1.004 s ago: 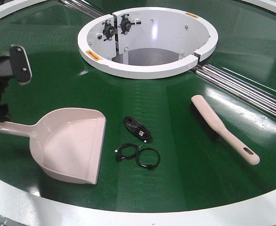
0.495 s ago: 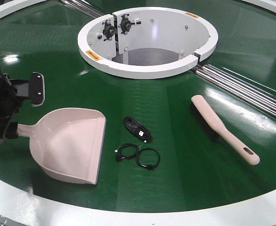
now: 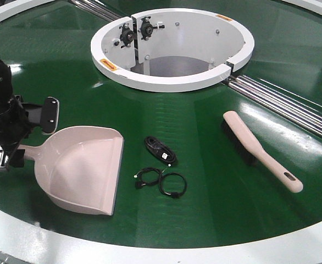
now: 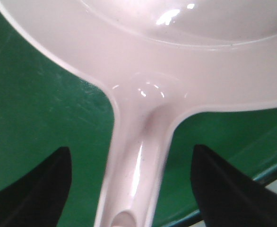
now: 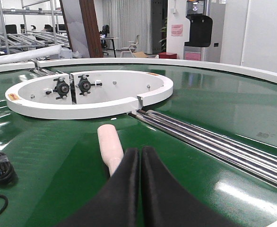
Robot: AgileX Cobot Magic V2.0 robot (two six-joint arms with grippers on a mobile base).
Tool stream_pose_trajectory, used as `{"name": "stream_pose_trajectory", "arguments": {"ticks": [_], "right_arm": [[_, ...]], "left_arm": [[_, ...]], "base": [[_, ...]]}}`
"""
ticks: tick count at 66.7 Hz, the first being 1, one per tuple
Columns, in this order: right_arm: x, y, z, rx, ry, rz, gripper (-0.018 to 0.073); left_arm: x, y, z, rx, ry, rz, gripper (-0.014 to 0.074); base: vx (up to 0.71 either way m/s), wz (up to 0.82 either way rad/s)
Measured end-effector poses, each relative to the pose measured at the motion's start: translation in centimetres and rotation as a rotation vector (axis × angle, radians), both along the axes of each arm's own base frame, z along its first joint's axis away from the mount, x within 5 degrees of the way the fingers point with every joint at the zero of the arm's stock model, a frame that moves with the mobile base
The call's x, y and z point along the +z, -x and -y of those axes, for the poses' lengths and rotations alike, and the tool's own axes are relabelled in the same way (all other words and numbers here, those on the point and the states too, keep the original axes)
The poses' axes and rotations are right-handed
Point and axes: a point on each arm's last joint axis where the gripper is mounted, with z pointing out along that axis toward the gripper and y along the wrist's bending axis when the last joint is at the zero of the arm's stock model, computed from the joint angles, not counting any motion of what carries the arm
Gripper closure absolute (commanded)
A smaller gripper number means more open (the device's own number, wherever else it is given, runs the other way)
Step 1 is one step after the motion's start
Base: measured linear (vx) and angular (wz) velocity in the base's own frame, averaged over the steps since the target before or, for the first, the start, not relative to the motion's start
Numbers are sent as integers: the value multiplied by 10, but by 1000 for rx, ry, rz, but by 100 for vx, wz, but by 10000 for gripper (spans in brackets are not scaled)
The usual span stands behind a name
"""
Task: Clean and inspect green conveyor with broom and dustpan
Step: 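Lower the left gripper onto the pink dustpan handle and grasp it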
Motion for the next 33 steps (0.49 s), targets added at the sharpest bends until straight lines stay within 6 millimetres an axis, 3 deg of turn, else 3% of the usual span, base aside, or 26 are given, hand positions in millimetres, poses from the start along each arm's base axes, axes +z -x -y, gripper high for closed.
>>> {"name": "stream_pose_trajectory", "arguments": {"ticks": [9, 16, 33], "right_arm": [[0, 0, 0, 0, 0, 0, 568], [0, 0, 0, 0, 0, 0, 568], [0, 0, 0, 0, 0, 0, 568]], "left_arm": [[-13, -4, 0, -25, -13, -27, 108], [-15, -5, -1, -37, -29, -32, 166], [-15, -5, -2, -58, -67, -35, 471]], "base": [[0, 0], [0, 0], [0, 0]]}}
